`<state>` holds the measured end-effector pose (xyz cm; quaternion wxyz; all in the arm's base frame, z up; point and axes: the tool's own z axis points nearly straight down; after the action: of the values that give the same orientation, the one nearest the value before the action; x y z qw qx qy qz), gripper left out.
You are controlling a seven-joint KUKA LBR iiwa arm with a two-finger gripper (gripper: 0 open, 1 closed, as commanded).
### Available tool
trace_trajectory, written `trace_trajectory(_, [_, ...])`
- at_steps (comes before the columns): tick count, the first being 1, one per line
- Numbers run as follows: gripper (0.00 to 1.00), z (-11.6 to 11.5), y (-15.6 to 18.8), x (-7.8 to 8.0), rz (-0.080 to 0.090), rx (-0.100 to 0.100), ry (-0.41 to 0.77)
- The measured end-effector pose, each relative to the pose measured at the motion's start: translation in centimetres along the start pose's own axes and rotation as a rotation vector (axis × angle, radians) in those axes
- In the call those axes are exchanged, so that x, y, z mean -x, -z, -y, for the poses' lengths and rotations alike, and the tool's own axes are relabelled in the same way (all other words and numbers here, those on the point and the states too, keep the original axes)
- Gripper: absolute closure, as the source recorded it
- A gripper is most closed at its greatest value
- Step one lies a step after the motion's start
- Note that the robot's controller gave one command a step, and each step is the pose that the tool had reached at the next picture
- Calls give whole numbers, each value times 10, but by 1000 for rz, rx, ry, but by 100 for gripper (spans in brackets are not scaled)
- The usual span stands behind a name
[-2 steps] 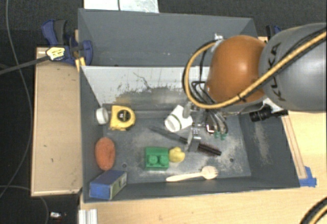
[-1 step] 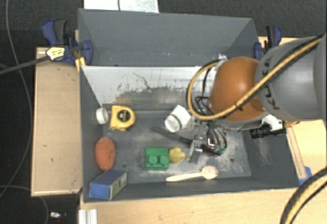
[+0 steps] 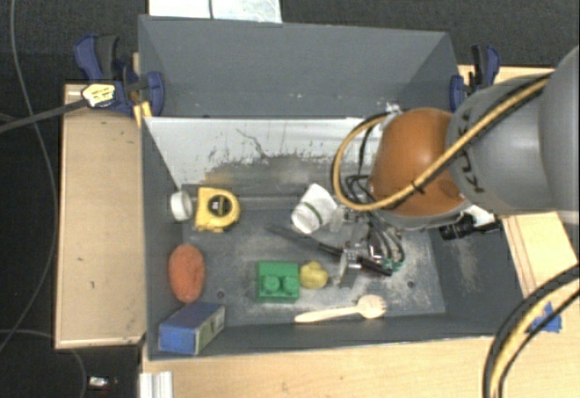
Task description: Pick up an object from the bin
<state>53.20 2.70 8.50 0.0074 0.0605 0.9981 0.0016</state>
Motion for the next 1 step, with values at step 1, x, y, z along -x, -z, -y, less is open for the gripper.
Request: trace_trajectory(1, [0, 8, -1, 2, -1, 2, -35])
